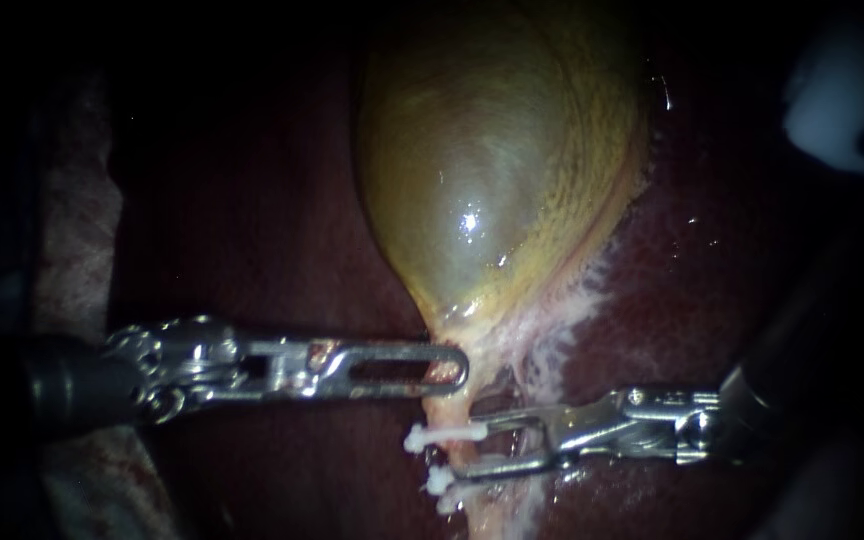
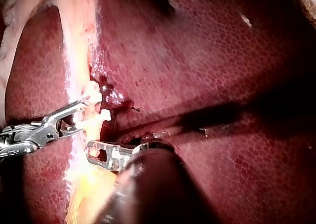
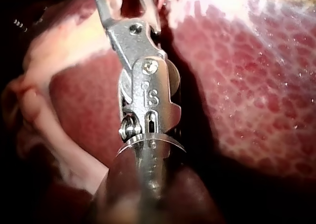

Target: Going back third clip left tube

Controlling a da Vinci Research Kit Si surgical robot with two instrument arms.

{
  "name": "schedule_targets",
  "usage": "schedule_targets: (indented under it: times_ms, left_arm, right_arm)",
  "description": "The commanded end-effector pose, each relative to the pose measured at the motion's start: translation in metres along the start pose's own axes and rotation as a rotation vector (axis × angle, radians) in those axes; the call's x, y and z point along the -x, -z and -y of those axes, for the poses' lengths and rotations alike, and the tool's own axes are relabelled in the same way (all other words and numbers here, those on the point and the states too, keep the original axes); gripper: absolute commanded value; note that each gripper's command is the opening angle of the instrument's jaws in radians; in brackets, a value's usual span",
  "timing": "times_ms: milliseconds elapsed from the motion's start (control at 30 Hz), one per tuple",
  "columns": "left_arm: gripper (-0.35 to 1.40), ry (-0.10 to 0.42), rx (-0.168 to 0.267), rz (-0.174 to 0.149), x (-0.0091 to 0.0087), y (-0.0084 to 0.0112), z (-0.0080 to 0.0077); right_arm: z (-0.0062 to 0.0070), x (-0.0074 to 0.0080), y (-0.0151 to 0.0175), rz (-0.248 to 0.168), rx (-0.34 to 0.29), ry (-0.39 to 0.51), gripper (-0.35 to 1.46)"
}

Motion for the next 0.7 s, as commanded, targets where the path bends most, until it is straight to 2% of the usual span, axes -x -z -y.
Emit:
schedule_targets:
  times_ms: [33,467,700]
  left_arm:
    - [-0.35,0.000,0.000,0.000,0.0000,0.0000,0.0000]
    - [-0.35,0.000,0.000,0.000,0.0000,0.0000,0.0000]
    - [-0.35,0.000,0.000,0.000,0.0000,0.0000,0.0000]
  right_arm:
    - [0.0001,-0.0002,0.0003,0.001,0.000,0.007,0.32]
    - [0.0018,-0.0011,0.0031,0.006,0.005,0.050,0.30]
    - [0.0027,-0.0017,0.0063,-0.023,0.028,0.101,0.30]
